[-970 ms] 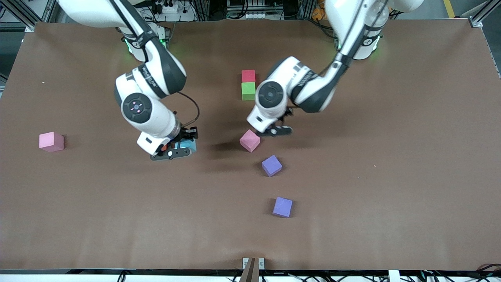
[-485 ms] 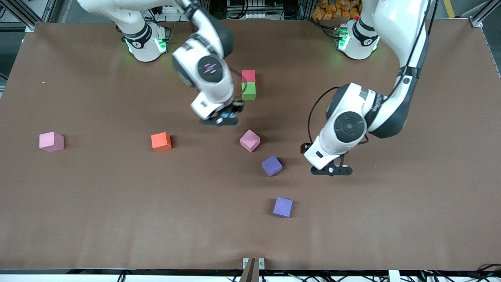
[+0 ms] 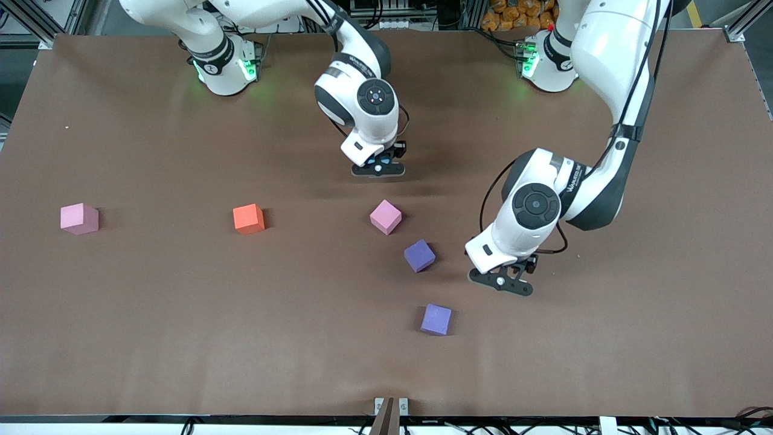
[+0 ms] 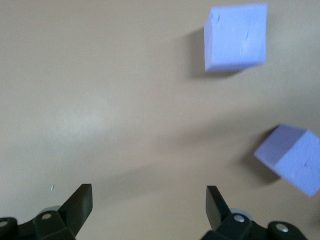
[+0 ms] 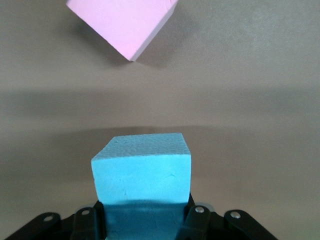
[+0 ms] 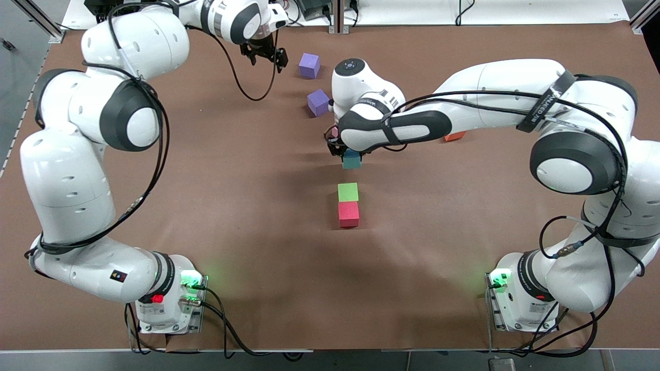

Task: Arrange blocks into number 1
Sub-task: 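Lower the left gripper onto a purple cube while the right gripper carries cyan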

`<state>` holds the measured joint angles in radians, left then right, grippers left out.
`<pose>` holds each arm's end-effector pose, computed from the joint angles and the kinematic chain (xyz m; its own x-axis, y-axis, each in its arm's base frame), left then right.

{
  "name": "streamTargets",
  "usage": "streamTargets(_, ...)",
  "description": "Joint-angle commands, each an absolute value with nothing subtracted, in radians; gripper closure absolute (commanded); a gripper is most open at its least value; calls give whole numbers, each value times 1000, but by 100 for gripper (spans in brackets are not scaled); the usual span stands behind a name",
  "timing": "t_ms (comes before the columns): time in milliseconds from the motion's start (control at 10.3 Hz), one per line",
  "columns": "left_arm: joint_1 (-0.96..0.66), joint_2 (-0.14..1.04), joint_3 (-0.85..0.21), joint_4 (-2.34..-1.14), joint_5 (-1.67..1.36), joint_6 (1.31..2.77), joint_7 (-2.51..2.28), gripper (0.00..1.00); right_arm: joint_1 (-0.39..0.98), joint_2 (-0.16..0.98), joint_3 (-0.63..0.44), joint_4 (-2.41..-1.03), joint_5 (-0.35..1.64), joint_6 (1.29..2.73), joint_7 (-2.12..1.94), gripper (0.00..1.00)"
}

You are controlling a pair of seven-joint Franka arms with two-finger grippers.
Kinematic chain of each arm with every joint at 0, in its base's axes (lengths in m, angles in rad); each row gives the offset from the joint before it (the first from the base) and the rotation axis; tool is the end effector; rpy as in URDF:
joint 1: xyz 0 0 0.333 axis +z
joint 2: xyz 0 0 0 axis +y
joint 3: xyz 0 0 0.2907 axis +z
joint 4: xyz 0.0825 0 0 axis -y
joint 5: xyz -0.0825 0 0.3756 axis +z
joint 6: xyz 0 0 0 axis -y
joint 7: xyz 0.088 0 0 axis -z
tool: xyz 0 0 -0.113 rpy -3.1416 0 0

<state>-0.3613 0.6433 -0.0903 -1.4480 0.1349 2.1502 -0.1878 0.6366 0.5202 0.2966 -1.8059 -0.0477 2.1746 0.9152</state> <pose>0.6388 -0.2912 0.2947 0.9480 -0.3103 0.0711 -0.3073 -0.9503 -0.0506 0.3765 0.4903 0.2344 0.9862 0.0169 -0.1649 0.0227 -0.9992 0.0337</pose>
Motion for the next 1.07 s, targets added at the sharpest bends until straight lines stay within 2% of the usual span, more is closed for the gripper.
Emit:
streamTargets(0, -357, 699, -106, -1356, 138, 2169, -234, 0, 655, 547, 290, -1810, -69, 2218, 925, 100)
streamTargets(582, -394, 716, -110, -1356, 35, 2177, -304, 0, 676, 592, 290, -1824, -91, 2258, 930, 100)
streamTargets(970, -426, 719, -110, -1356, 34, 2177, -331, 0, 689, 592, 290, -1871, -91, 2339, 950, 100)
